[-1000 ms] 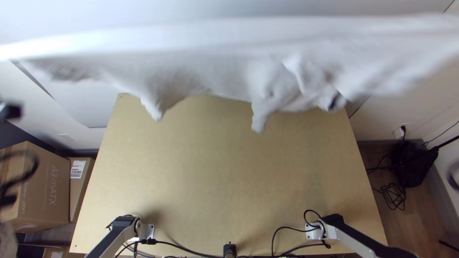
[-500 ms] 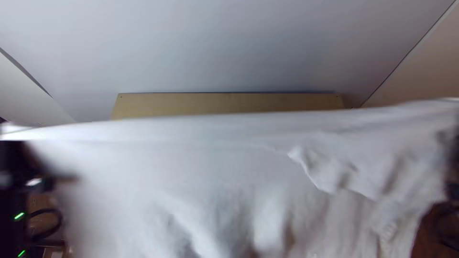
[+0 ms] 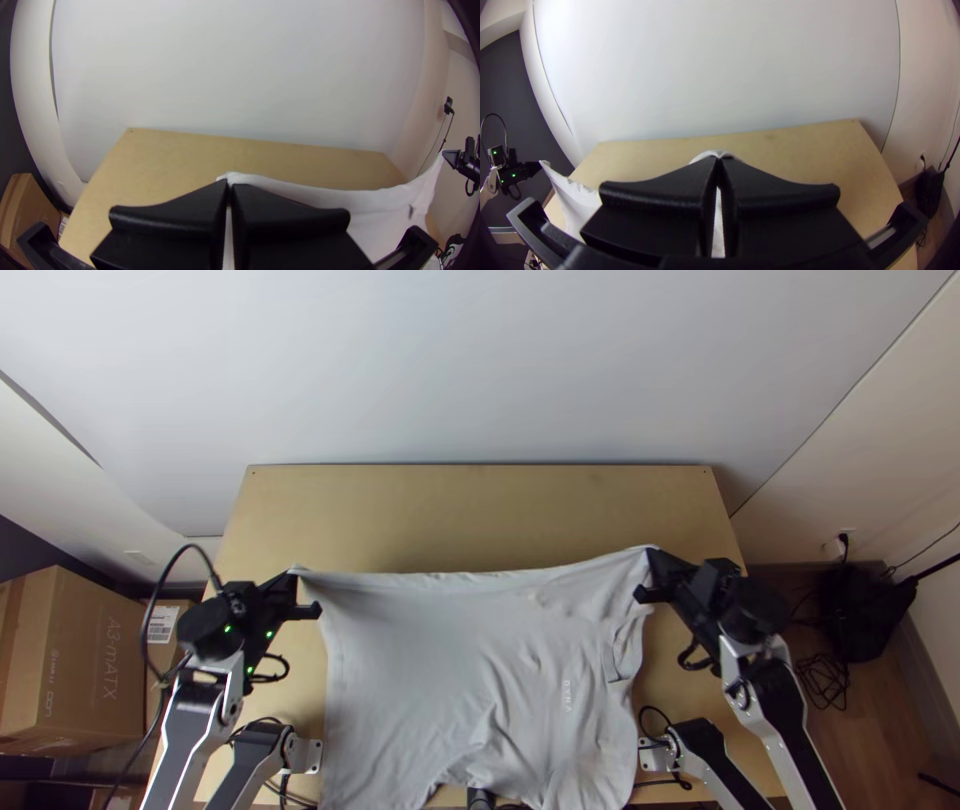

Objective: Fold the t-shirt

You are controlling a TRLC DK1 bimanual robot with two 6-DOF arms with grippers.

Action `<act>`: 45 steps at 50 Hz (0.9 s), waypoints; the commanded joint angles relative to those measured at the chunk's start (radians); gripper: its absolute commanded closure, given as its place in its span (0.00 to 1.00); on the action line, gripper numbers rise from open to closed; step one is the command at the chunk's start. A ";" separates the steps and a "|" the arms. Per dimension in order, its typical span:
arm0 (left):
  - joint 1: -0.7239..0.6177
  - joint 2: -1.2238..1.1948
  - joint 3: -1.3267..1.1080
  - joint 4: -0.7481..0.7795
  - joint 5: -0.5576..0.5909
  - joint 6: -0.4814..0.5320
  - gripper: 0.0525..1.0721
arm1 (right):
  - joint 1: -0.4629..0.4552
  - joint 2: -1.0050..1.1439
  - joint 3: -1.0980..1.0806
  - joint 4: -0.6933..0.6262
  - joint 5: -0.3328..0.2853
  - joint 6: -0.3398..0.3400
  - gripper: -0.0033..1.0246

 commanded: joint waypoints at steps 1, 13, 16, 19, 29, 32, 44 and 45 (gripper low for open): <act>-0.004 0.141 0.004 0.115 0.000 -0.020 0.98 | 0.015 0.094 0.002 0.105 0.022 0.047 0.97; 0.025 0.421 0.023 0.322 0.017 -0.017 0.98 | 0.033 0.350 0.096 0.165 0.070 0.071 0.97; 0.029 0.491 0.040 0.358 0.017 -0.016 0.98 | 0.030 0.417 0.125 0.165 0.071 0.068 0.97; 0.043 0.555 0.067 0.384 0.018 -0.016 0.98 | 0.024 0.485 0.156 0.170 0.073 0.065 0.97; 0.109 0.784 0.208 0.445 0.044 -0.014 0.98 | 0.004 0.710 0.291 0.196 0.071 0.062 0.97; 0.129 0.852 0.257 0.456 0.049 -0.014 0.98 | 0.004 0.792 0.341 0.194 0.071 0.059 0.97; 0.157 1.095 0.504 0.460 0.072 -0.016 0.98 | 0.006 1.058 0.619 0.150 0.071 0.041 0.97; 0.155 1.115 0.524 0.460 0.072 -0.016 0.98 | 0.004 1.083 0.650 0.139 0.071 0.039 0.97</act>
